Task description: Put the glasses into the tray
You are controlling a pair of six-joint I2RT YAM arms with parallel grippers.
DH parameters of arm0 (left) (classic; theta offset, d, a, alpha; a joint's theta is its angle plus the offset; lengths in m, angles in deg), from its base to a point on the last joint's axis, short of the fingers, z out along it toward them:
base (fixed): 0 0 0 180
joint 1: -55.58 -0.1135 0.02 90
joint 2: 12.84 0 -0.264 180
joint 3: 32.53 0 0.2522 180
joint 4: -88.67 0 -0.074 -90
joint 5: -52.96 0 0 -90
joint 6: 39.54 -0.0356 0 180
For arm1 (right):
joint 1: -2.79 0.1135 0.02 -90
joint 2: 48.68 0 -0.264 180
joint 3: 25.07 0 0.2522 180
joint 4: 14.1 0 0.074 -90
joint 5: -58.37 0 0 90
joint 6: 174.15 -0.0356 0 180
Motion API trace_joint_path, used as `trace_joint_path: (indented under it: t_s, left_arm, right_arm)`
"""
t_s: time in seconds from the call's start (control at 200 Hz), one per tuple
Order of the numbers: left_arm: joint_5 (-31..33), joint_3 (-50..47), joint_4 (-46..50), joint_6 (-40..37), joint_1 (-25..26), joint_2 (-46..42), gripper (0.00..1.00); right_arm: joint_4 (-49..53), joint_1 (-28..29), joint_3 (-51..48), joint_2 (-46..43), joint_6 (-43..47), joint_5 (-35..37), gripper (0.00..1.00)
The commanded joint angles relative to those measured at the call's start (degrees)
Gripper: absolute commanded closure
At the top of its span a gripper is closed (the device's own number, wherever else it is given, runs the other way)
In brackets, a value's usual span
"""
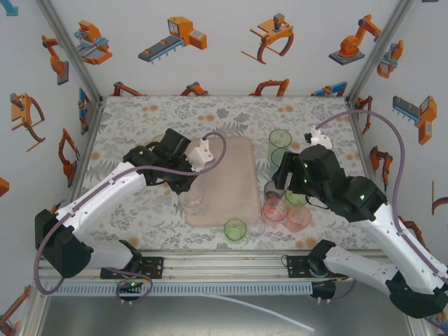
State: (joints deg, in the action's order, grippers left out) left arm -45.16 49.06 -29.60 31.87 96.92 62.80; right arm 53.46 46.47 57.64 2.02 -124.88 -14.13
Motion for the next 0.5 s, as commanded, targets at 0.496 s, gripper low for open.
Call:
trace_joint_path:
  t_s: [0.496]
  left_arm:
    - [-0.22,-3.91,-2.97,1.22,1.71,1.66,0.97]
  right_arm:
    - [1.17,-0.18,-1.94,-1.59,-0.84,3.03,0.31]
